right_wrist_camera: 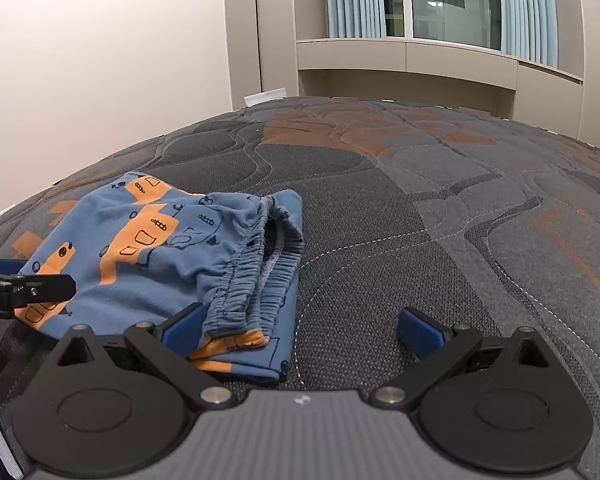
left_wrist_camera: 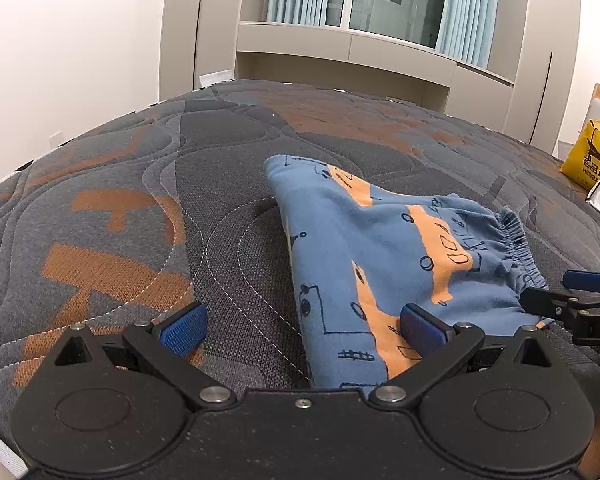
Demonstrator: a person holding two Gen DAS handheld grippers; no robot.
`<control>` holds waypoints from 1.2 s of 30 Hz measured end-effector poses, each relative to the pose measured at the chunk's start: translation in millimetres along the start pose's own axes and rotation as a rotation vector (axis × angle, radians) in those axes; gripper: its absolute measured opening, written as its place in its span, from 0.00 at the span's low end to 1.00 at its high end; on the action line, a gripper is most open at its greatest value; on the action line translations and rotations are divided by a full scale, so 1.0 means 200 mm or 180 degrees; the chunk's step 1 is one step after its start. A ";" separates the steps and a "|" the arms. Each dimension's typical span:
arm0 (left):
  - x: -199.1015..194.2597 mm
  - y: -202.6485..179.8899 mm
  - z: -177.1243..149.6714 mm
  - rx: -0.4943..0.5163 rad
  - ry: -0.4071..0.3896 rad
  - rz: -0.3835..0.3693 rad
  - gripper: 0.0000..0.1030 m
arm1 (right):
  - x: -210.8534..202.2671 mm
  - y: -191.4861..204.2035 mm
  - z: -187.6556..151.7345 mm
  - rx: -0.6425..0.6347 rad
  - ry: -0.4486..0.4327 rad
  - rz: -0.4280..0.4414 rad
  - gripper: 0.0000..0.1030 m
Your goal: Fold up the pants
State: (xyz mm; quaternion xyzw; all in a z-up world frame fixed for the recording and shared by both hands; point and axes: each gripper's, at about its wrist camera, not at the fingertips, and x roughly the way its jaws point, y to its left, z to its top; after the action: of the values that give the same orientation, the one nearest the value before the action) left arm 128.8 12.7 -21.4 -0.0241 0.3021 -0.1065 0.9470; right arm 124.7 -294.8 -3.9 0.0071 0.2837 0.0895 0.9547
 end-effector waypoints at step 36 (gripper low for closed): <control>0.18 0.01 0.19 -0.0439 0.0232 -0.0392 0.99 | 0.46 -0.21 0.29 0.0757 0.0222 0.1541 1.00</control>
State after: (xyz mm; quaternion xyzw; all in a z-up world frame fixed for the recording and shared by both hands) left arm 180.5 6.5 -10.5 -0.1039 0.3409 -0.1443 0.9231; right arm 239.4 -318.4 -8.3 0.1837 0.3150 0.2814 0.8876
